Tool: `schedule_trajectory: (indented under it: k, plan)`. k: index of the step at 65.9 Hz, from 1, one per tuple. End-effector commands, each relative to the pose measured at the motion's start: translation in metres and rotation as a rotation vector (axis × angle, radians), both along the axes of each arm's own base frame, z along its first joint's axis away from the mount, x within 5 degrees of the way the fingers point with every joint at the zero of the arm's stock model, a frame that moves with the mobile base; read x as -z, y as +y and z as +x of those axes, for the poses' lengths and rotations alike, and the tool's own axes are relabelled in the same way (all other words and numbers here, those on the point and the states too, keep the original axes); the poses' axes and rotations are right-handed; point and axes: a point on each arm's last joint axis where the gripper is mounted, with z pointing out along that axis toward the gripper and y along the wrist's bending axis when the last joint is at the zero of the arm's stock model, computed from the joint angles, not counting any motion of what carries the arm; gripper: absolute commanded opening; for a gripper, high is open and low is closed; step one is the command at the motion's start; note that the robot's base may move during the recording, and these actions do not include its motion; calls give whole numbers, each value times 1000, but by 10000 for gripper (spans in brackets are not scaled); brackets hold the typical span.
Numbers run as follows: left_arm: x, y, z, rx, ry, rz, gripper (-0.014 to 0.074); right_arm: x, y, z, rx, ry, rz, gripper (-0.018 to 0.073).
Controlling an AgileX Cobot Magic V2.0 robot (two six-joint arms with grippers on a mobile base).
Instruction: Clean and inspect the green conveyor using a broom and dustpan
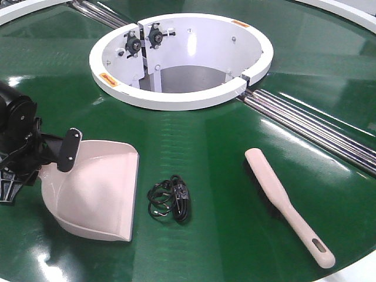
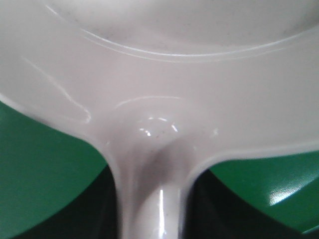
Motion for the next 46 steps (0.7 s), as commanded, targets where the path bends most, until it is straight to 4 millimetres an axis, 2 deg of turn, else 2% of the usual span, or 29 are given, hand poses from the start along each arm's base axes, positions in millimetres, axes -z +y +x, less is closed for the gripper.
schedule_trajectory:
  k: [1, 13, 29, 39, 46]
  plan:
    - [-18, -1, -2, 21, -50, 6, -7, -17, 0, 10, 0, 49, 5, -10]
    - [-18, -1, -2, 21, -50, 6, -7, -13, 0, 25, -1, 126, 23, -10]
    - [-18, -1, -2, 21, -50, 6, -7, -10, 0, 25, -3, 169, 31, 8]
    - [-18, -1, -2, 21, -50, 6, -7, -4, 5, 24, -46, 235, -11, 109]
    - [-18, -1, -2, 21, -50, 6, -7, 0, 10, 22, -109, 283, -75, 232]
